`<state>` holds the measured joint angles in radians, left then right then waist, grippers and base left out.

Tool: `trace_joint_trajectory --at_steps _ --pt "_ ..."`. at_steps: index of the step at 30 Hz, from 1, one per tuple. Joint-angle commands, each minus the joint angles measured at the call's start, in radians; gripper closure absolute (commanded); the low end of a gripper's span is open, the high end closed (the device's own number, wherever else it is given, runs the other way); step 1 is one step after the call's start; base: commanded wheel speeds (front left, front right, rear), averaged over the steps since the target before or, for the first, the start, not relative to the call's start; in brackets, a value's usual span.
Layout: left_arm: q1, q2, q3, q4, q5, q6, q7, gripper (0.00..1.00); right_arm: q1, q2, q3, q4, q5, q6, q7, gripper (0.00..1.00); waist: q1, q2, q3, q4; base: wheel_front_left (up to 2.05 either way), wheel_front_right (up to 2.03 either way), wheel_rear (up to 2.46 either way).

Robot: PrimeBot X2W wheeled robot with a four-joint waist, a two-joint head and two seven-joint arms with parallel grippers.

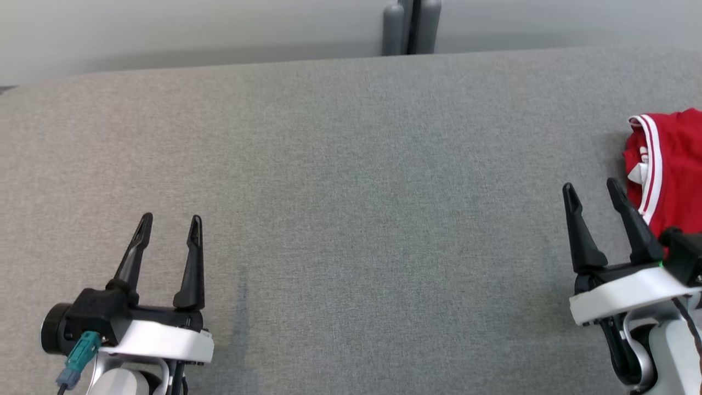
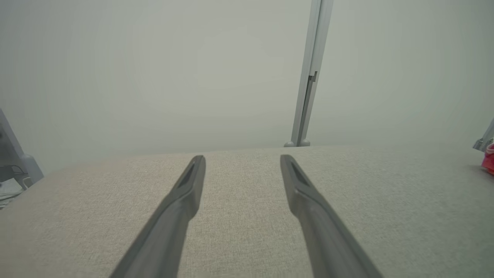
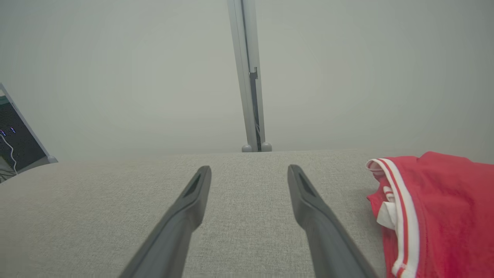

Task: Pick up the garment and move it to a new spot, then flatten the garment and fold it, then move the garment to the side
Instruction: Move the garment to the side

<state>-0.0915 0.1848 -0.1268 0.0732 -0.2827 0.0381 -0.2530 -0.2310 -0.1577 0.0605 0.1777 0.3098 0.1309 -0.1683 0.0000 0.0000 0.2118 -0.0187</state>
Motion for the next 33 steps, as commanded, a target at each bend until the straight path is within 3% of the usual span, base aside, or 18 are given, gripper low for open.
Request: trace_joint_trajectory --at_steps 1,22,33 --pt "0.011 0.004 0.005 0.004 -0.004 0.006 -0.005 0.0 0.027 0.004 -0.007 -0.01 -0.007 0.0 0.007 0.0 0.0 0.0 -0.033 0.013 0.0 0.0 0.0" --pt "0.174 0.012 0.005 0.015 -0.028 0.032 0.013 0.0 0.251 0.032 -0.069 -0.119 -0.06 0.0 0.086 0.0 0.0 0.0 -0.195 -0.007 0.0 0.0 0.0" --pt "0.202 0.023 -0.007 0.014 -0.027 0.042 0.025 0.0 0.301 0.03 -0.085 -0.181 -0.068 0.0 0.126 0.0 0.0 0.0 -0.224 -0.004 0.0 0.0 0.0"
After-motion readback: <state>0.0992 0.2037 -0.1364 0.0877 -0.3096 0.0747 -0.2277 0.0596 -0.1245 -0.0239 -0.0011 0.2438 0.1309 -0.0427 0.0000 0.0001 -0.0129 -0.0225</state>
